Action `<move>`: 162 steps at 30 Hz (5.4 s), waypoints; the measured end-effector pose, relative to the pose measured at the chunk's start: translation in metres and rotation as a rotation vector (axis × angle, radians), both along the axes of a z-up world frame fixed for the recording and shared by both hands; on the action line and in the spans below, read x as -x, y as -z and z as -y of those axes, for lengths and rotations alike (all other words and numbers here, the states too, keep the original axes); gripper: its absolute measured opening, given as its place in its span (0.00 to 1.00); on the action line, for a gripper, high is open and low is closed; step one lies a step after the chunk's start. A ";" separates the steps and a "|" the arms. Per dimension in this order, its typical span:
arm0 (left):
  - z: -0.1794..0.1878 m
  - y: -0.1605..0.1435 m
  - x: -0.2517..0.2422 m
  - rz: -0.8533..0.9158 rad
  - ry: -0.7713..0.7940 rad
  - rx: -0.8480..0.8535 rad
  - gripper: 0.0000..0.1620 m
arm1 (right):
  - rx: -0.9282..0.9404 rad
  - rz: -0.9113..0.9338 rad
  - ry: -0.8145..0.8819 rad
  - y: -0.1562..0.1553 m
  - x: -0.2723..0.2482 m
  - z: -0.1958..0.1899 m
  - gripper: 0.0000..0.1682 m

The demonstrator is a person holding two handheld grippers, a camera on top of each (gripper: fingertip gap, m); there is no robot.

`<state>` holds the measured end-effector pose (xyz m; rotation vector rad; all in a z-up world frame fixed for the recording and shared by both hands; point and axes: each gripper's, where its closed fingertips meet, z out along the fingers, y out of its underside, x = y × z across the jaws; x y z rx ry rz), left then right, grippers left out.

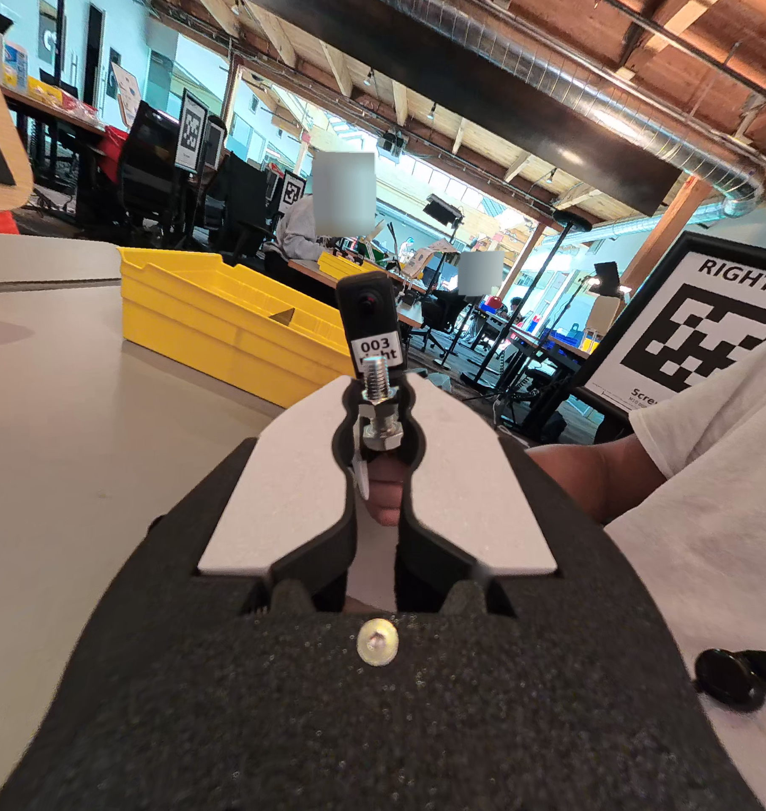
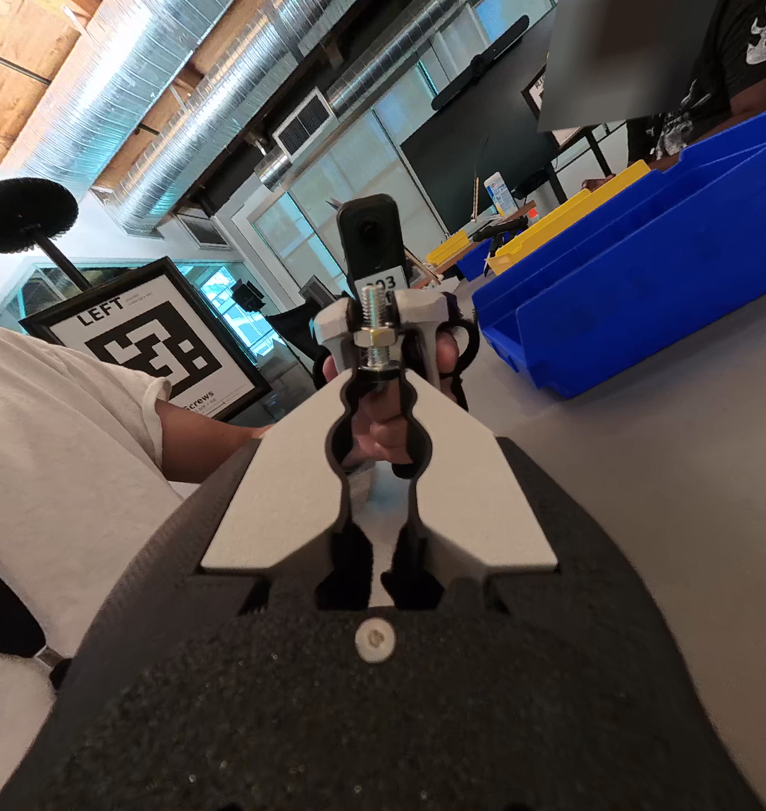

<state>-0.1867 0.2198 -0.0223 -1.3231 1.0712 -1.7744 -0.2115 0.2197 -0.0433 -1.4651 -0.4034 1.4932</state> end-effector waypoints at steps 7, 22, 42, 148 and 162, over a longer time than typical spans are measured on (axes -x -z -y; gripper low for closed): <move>-0.002 0.000 -0.001 0.019 -0.009 0.017 0.10 | 0.010 -0.012 0.013 0.000 -0.002 -0.002 0.10; -0.007 -0.007 -0.002 0.103 -0.093 0.065 0.10 | 0.056 -0.143 0.015 -0.009 -0.003 -0.006 0.09; -0.012 0.013 -0.007 -0.016 -0.115 0.115 0.31 | 0.016 0.063 0.081 0.009 -0.008 -0.009 0.10; 0.008 0.066 0.010 -0.296 0.013 -0.226 0.21 | 0.163 -0.093 0.115 0.009 -0.030 -0.022 0.09; 0.006 0.092 -0.006 -0.456 -0.157 -0.519 0.31 | 0.200 -0.120 0.104 0.010 -0.021 -0.021 0.09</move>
